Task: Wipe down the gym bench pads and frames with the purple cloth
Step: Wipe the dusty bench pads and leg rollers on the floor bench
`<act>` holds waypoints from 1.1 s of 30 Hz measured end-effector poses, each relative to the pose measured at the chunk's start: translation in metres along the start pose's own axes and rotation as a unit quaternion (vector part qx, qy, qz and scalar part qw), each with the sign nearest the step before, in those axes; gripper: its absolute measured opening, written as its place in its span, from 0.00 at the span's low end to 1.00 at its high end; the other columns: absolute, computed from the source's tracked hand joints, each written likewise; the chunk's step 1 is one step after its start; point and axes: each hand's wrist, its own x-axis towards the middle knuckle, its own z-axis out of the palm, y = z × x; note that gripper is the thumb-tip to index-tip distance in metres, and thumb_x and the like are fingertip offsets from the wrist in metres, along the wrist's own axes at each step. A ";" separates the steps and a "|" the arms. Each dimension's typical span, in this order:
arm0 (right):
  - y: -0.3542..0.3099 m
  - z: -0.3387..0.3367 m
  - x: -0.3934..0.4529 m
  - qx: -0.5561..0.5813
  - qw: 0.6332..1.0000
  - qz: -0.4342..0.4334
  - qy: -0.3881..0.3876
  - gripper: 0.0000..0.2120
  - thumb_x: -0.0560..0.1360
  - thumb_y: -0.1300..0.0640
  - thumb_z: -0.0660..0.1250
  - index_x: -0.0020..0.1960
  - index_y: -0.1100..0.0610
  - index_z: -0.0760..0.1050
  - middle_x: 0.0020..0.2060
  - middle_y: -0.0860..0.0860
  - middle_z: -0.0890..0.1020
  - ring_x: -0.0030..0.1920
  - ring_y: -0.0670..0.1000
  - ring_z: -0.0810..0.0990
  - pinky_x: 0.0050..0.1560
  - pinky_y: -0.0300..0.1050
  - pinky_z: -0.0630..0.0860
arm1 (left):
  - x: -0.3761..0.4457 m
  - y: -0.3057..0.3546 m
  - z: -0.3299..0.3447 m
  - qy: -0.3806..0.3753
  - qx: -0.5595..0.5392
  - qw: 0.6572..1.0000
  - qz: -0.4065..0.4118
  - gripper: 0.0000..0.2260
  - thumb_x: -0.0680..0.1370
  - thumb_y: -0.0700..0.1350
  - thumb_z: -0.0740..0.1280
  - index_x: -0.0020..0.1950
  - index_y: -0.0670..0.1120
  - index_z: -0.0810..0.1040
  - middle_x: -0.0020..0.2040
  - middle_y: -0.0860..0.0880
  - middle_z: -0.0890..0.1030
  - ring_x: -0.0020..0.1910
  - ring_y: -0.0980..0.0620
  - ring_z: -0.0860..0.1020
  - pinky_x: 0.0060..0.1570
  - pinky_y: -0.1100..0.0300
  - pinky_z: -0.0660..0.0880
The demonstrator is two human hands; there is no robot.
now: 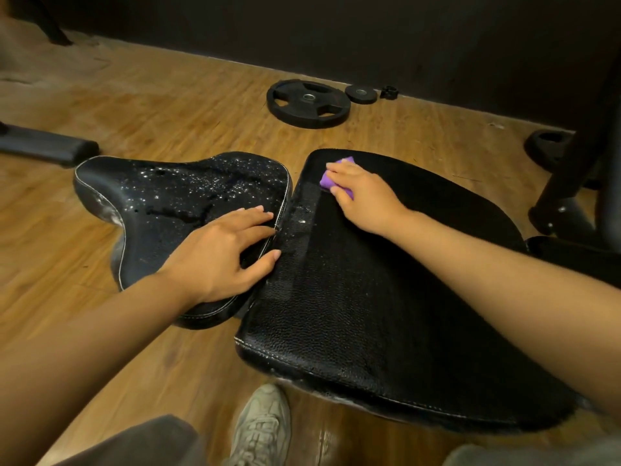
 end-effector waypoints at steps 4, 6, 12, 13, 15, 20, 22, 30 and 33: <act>-0.032 0.014 -0.055 0.012 0.994 -0.102 -0.022 0.21 0.80 0.51 0.57 0.70 0.57 0.69 0.71 0.50 0.70 0.73 0.50 0.63 0.74 0.43 0.55 | 0.000 -0.001 0.002 0.006 0.002 1.000 0.003 0.27 0.77 0.63 0.55 0.64 0.47 0.79 0.69 0.50 0.74 0.72 0.55 0.67 0.72 0.54 0.64; -0.046 0.007 -0.102 0.042 0.980 -0.185 -0.067 0.21 0.79 0.49 0.57 0.69 0.56 0.72 0.69 0.49 0.72 0.72 0.47 0.65 0.74 0.44 0.58 | 0.000 -0.002 0.003 0.008 0.004 1.000 0.004 0.26 0.77 0.62 0.55 0.64 0.46 0.79 0.69 0.50 0.74 0.72 0.54 0.68 0.72 0.53 0.64; -0.045 -0.023 -0.147 0.140 0.920 -0.311 -0.193 0.17 0.79 0.59 0.64 0.67 0.59 0.73 0.69 0.50 0.72 0.73 0.46 0.64 0.73 0.46 0.62 | -0.001 -0.003 0.003 0.008 0.003 1.000 0.008 0.25 0.78 0.59 0.55 0.64 0.46 0.79 0.69 0.50 0.74 0.72 0.54 0.67 0.72 0.54 0.63; -0.039 -0.018 -0.135 0.130 0.920 -0.318 -0.188 0.17 0.79 0.59 0.64 0.66 0.60 0.73 0.68 0.51 0.73 0.73 0.48 0.65 0.73 0.47 0.62 | 0.000 -0.004 0.003 0.007 0.002 1.000 0.008 0.25 0.77 0.59 0.55 0.64 0.46 0.79 0.69 0.50 0.74 0.72 0.54 0.67 0.72 0.53 0.63; -0.028 -0.007 -0.097 0.102 0.936 -0.297 -0.161 0.18 0.79 0.55 0.62 0.66 0.60 0.74 0.67 0.52 0.74 0.72 0.49 0.66 0.73 0.48 0.62 | 0.000 -0.004 0.003 0.005 -0.003 1.000 0.003 0.25 0.77 0.59 0.55 0.64 0.46 0.79 0.70 0.50 0.73 0.72 0.54 0.67 0.72 0.53 0.64; 0.001 0.004 0.028 -0.001 0.987 -0.156 -0.044 0.16 0.80 0.55 0.61 0.67 0.54 0.73 0.69 0.49 0.72 0.72 0.50 0.66 0.73 0.50 0.61 | 0.000 -0.002 0.001 0.001 -0.006 1.000 0.001 0.25 0.78 0.59 0.55 0.65 0.47 0.78 0.70 0.51 0.73 0.73 0.56 0.65 0.73 0.54 0.62; 0.000 0.011 0.051 -0.043 0.993 -0.107 -0.029 0.17 0.81 0.54 0.58 0.69 0.53 0.72 0.71 0.49 0.69 0.74 0.50 0.62 0.73 0.50 0.60 | 0.000 -0.003 0.001 -0.002 -0.010 1.000 0.000 0.25 0.78 0.59 0.55 0.65 0.47 0.78 0.70 0.51 0.73 0.73 0.56 0.65 0.73 0.55 0.62; -0.042 0.004 -0.066 0.066 0.952 -0.275 -0.116 0.16 0.80 0.54 0.60 0.65 0.55 0.76 0.65 0.47 0.76 0.71 0.44 0.67 0.73 0.42 0.60 | -0.001 -0.002 0.001 0.026 -0.020 0.999 -0.021 0.25 0.76 0.57 0.55 0.63 0.46 0.79 0.68 0.50 0.76 0.71 0.54 0.69 0.69 0.52 0.68; -0.032 -0.008 -0.080 0.106 0.931 -0.294 -0.190 0.17 0.80 0.57 0.60 0.68 0.56 0.73 0.68 0.46 0.73 0.73 0.43 0.63 0.74 0.43 0.59 | -0.003 -0.001 0.001 0.053 -0.014 0.998 -0.031 0.23 0.76 0.55 0.55 0.60 0.46 0.81 0.65 0.51 0.78 0.68 0.54 0.72 0.65 0.54 0.72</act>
